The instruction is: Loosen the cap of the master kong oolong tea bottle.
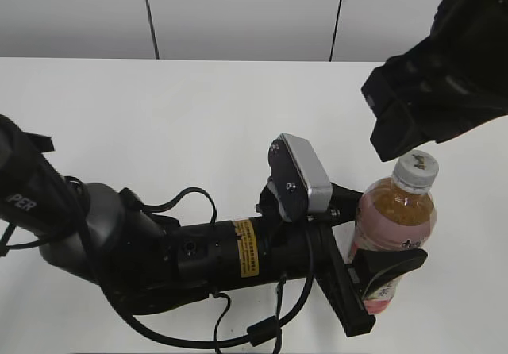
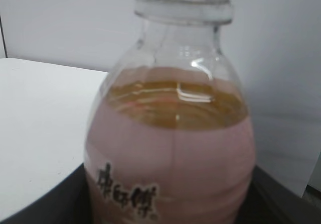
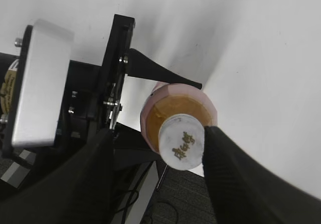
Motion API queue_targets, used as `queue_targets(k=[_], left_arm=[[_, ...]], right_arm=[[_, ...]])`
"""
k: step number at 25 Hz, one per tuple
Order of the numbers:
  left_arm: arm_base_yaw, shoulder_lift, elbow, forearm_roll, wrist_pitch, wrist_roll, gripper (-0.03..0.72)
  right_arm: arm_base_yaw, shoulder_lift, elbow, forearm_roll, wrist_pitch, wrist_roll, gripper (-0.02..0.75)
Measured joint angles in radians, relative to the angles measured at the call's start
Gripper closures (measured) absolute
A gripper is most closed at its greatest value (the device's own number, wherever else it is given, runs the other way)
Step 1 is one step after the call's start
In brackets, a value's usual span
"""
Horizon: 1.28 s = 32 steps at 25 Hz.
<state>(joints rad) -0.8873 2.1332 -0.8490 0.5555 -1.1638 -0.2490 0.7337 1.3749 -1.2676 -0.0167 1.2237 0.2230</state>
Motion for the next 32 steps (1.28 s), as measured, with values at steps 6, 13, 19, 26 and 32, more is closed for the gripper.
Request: queue_targets(k=[6,13,19,26,32], left_arm=[[0.0,0.0,0.0,0.001,0.0,0.0,0.263],[0.0,0.0,0.0,0.001,0.0,-0.001,0.263],[0.0,0.0,0.0,0.001,0.0,-0.001,0.263],[0.0,0.0,0.0,0.001,0.0,-0.001,0.263],[0.0,0.0,0.0,0.001,0.0,-0.001,0.263]], right_arm=[[-0.062,0.0,0.004,0.017,0.0,0.0,0.311],[-0.118,0.003,0.008,0.089,0.0,0.0,0.311],[-0.118,0.013,0.073,0.121,-0.001,-0.008,0.311],[-0.118,0.015,0.076,0.121,-0.001,-0.008,0.311],[-0.118,0.054,0.076,0.121,-0.001,-0.008,0.311]])
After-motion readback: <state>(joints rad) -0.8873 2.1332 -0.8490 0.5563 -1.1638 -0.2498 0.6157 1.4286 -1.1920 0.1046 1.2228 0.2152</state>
